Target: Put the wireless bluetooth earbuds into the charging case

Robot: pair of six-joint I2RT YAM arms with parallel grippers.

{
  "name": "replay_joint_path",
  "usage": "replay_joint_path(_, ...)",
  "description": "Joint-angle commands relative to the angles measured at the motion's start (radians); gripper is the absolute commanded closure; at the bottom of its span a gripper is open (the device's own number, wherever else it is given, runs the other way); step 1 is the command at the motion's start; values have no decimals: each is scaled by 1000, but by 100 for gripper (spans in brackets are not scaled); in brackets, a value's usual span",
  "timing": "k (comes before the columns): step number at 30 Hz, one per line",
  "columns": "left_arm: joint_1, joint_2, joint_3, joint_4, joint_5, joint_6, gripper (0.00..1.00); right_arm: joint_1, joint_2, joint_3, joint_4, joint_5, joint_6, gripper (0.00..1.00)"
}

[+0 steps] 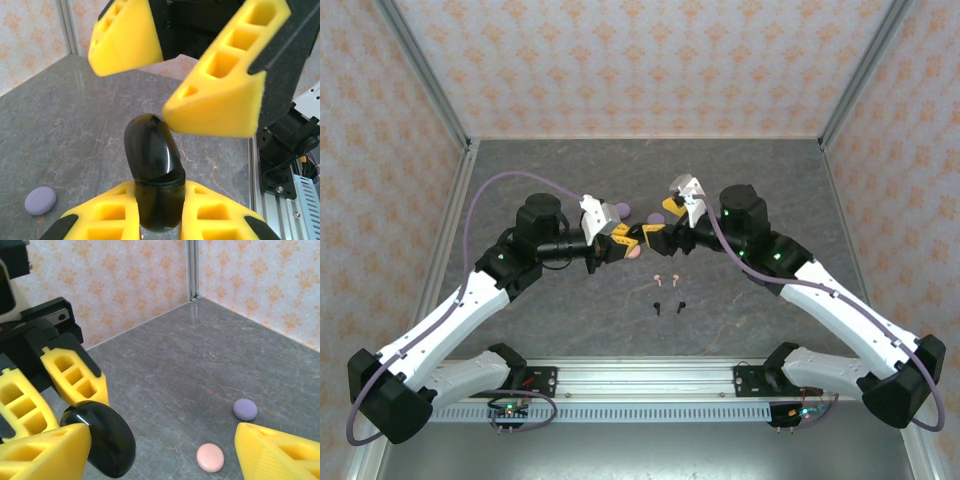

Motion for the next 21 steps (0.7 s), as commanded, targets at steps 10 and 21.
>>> replay_joint_path(10,-26,-2,43,3,22,37,100,-15,59,95,-77,22,12,24)
replay_joint_path(21,-25,-37,6,-47,-25,31,100,-21,-32,91,-142,102,92,24)
